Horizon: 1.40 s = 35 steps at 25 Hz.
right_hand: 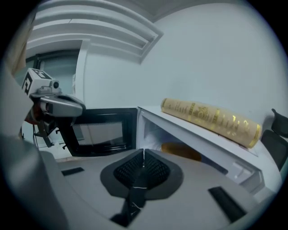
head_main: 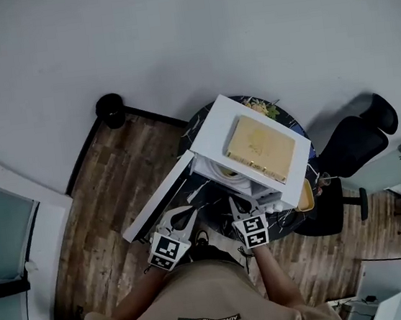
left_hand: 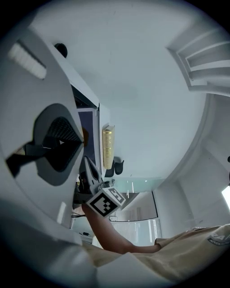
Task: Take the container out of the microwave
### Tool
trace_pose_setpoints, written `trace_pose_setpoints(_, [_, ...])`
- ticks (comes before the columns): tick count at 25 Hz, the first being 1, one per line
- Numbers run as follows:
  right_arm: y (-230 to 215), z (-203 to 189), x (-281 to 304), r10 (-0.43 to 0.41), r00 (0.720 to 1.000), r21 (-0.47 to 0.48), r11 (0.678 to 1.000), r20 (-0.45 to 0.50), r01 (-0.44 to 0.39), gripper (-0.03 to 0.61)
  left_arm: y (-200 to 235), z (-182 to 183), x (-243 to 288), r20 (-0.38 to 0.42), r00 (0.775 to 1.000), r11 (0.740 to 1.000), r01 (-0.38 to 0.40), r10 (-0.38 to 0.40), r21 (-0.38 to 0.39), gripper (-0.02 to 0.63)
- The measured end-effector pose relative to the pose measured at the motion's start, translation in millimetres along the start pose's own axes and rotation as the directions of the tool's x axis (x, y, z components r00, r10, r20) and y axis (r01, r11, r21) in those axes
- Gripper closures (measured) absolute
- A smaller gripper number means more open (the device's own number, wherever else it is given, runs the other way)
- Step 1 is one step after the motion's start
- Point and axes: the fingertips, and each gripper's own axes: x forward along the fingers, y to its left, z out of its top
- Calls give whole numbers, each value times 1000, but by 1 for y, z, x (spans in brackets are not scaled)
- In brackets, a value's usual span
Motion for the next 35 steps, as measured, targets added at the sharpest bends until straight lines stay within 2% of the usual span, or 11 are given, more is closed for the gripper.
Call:
trace_pose_setpoints(5, [-19,-9,41,-20,1000,-4,1000,-4,20,568,4,-12,2,-26,1000,1000,-16,16,-16,606])
trace_pose_setpoints(12, [-43,-25,101,-49,998,-51,998,-40,47,568,10,-25,-7,-85,992,992,-103,97,-70,606])
trace_pose_setpoints(20, [-54,-36,129,-26,992,-195,981,-120,3,566,14,-11,-16,-90,979,980,-188,182,-62,606])
trace_pose_setpoints(27, [-55,-55,147,-4,977,-227,973,-215,-46,567,20,-11,-27,-88,962,962,-264,258,-75,606])
trace_pose_setpoints(35, [-53,-55,154,22,972,-273,958,-232,-87,568,21,-14,-36,-92,948,946,-312,304,-90,606])
